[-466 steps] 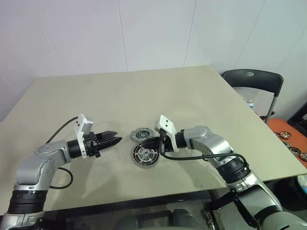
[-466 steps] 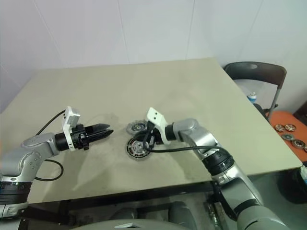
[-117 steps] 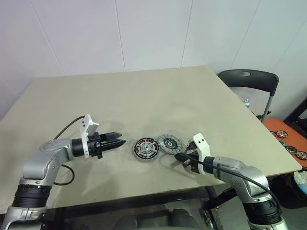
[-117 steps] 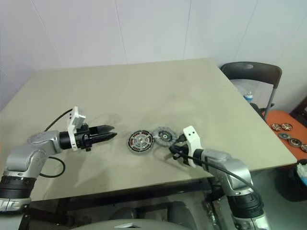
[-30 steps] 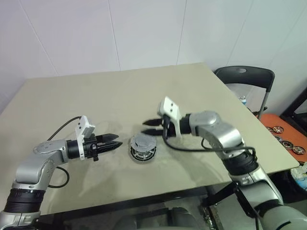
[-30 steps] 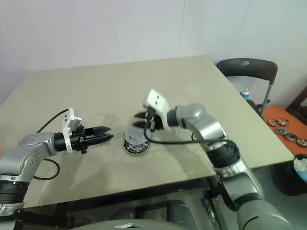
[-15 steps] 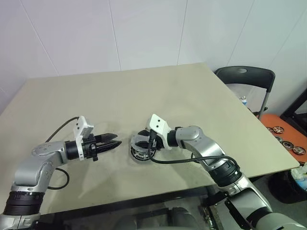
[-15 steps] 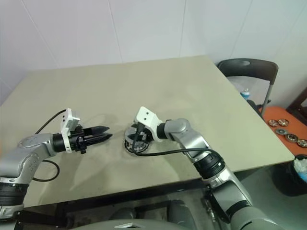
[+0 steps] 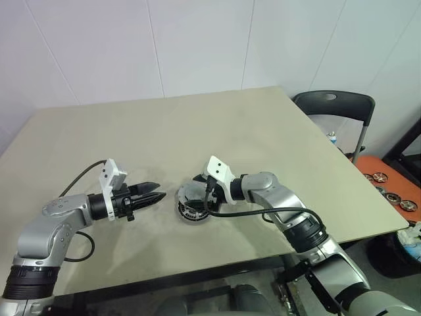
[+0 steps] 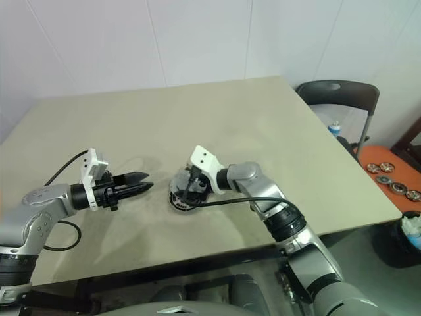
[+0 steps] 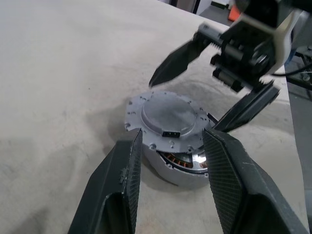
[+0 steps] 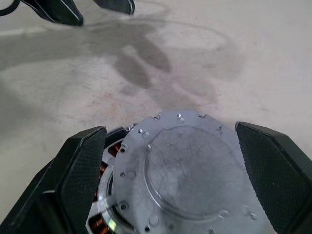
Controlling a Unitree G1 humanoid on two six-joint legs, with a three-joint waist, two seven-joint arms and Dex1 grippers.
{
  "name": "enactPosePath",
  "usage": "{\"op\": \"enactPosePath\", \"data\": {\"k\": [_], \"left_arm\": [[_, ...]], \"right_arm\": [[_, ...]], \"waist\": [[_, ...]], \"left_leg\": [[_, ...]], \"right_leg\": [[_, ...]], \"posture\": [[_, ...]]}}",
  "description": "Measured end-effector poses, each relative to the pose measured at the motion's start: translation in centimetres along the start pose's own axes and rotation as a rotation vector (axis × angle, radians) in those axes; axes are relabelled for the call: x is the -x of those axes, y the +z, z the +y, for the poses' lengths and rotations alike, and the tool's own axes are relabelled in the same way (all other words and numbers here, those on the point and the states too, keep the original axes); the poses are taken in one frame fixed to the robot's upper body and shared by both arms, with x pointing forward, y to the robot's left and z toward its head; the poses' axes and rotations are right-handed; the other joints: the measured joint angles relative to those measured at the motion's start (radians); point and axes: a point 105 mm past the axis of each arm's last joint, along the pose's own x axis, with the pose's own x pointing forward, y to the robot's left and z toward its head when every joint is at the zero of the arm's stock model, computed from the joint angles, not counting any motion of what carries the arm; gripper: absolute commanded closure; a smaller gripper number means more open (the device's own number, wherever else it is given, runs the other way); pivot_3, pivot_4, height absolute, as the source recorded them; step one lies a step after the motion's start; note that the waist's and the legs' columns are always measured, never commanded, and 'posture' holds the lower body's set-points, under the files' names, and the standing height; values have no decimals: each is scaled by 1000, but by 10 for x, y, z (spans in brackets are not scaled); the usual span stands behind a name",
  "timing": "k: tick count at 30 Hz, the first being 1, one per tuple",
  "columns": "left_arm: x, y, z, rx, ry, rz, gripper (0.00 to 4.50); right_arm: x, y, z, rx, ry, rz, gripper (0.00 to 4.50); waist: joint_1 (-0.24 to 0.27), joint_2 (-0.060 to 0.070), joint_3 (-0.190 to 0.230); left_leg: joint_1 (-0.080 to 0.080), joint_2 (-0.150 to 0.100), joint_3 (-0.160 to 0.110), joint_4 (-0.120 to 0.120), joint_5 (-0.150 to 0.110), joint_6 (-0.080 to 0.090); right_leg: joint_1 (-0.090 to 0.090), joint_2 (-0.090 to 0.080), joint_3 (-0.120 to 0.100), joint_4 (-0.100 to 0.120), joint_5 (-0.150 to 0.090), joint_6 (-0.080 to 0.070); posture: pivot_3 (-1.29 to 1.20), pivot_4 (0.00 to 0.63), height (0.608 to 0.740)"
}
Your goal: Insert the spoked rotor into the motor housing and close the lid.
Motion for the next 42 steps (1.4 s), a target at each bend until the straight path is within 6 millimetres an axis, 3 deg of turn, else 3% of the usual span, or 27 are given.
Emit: {"op": "enactPosePath", "data": {"k": [23,37,42], "left_arm": [[1,-2,1,4,13,-2,2409],[1,0,2,-1,24,-6,2409],[1,0,2,-2,25,-6,2409]], "right_arm": [[-3,-18,-15,-36,-67,41,61],[-1,-21,-8,-74,-7,61,61],[-2,-21,-7,-70,-11,55,1179]], "waist": [[-1,0,-1],[-1,0,-1],[-1,0,-1]], "left_leg": [[1,0,0,0,0,0],[1,0,0,0,0,0],[1,0,0,1,0,0]], "right_leg": [[1,0,0,1,0,0],[1,0,0,1,0,0],[1,0,0,1,0,0]], "posture": [[0,0,740],[0,0,740],[0,0,740]]}}
